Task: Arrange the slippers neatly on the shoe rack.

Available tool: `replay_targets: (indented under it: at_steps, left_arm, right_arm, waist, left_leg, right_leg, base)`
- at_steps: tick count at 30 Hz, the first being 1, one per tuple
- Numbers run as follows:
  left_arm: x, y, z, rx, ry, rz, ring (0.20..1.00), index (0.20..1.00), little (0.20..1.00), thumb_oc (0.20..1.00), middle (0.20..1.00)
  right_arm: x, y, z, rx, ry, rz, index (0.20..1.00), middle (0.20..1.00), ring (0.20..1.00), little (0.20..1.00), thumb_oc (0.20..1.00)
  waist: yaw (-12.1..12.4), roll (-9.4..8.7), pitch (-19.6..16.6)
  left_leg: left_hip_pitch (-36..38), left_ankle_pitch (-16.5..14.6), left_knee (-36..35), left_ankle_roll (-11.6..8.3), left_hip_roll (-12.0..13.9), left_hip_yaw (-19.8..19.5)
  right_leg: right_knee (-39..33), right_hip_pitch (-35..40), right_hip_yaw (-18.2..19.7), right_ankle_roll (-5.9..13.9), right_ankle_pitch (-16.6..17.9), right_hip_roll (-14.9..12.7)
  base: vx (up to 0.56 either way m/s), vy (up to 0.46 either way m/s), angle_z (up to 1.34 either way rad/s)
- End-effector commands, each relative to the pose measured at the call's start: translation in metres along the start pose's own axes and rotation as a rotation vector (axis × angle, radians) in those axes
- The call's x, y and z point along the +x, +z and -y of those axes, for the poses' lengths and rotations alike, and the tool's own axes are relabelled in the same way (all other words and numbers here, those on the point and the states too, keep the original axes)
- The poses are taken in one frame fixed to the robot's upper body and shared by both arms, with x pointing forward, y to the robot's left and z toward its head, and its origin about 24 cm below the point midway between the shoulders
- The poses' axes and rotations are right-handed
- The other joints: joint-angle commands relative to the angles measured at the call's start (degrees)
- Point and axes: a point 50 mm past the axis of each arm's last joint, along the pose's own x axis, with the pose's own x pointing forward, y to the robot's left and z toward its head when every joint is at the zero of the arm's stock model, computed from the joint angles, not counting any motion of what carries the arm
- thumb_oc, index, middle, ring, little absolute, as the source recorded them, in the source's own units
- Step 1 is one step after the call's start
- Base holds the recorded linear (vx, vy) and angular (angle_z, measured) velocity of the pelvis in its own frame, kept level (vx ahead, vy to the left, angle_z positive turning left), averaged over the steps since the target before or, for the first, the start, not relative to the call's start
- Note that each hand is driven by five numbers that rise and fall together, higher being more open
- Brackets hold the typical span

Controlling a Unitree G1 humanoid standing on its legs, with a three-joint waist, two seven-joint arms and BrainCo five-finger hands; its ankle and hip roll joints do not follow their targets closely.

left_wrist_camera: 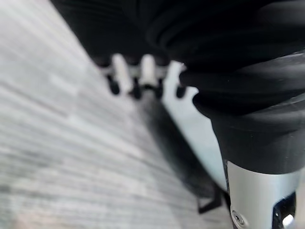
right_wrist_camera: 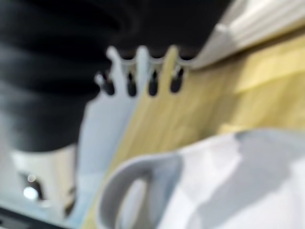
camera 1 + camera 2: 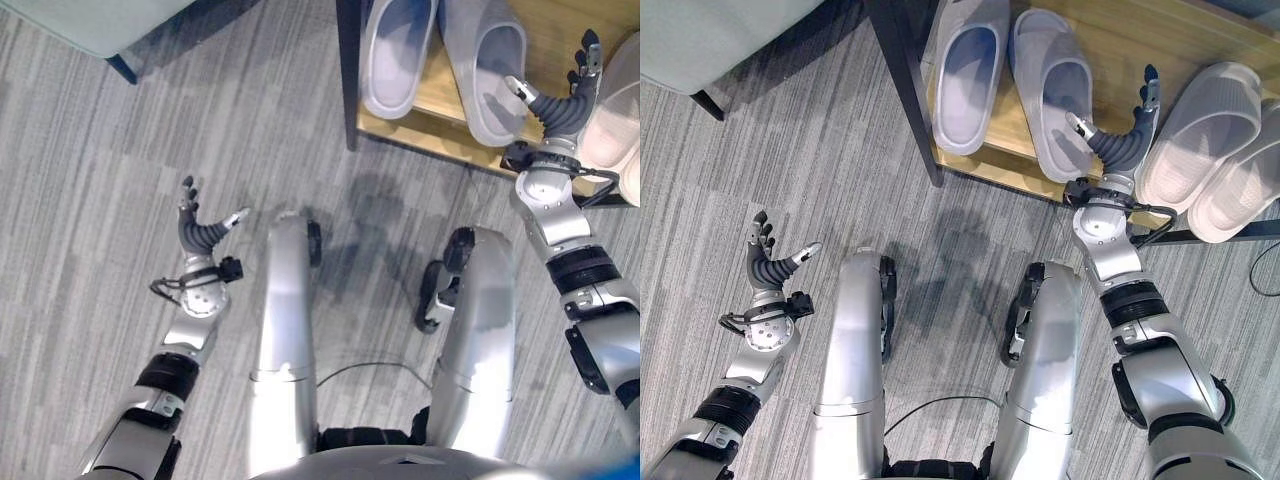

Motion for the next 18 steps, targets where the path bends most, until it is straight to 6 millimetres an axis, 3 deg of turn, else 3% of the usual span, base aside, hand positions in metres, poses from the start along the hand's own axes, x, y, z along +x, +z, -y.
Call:
replay_targets:
  at_steps: [1, 18]
  left_arm:
    - [0.002, 0.005, 0.010, -0.036, 0.008, 0.030, 1.000, 1.000, 1.000, 1.000, 1.000]
    - [0.006, 0.000, 0.011, -0.052, 0.044, -0.007, 1.000, 1.000, 1.000, 1.000, 1.000]
  right_arm:
    - [0.001, 0.018, -0.011, 0.100, 0.018, 0.078, 1.000, 1.000, 1.000, 1.000, 1.000]
    - [-0.033, 0.007, -0.038, 0.178, 0.139, 0.014, 1.000, 1.000, 1.000, 1.000, 1.000]
  waist:
    - [0.8, -0.37, -1.1]
    - [0.4, -0.10, -1.1]
  left_leg:
    - [-3.6, 4.5, 0.0, 2.36, -1.5, -1.8]
    - [-3.6, 4.9, -0.2, 2.18, -1.9, -2.1]
  right_leg:
    - [5.6, -0.6, 3.7, -3.52, 1.4, -1.2]
    - [5.5, -0.6, 3.7, -3.47, 1.4, -1.0]
  base:
    - [0.00, 0.000, 0.00]
    - [0.00, 0.000, 0.00]
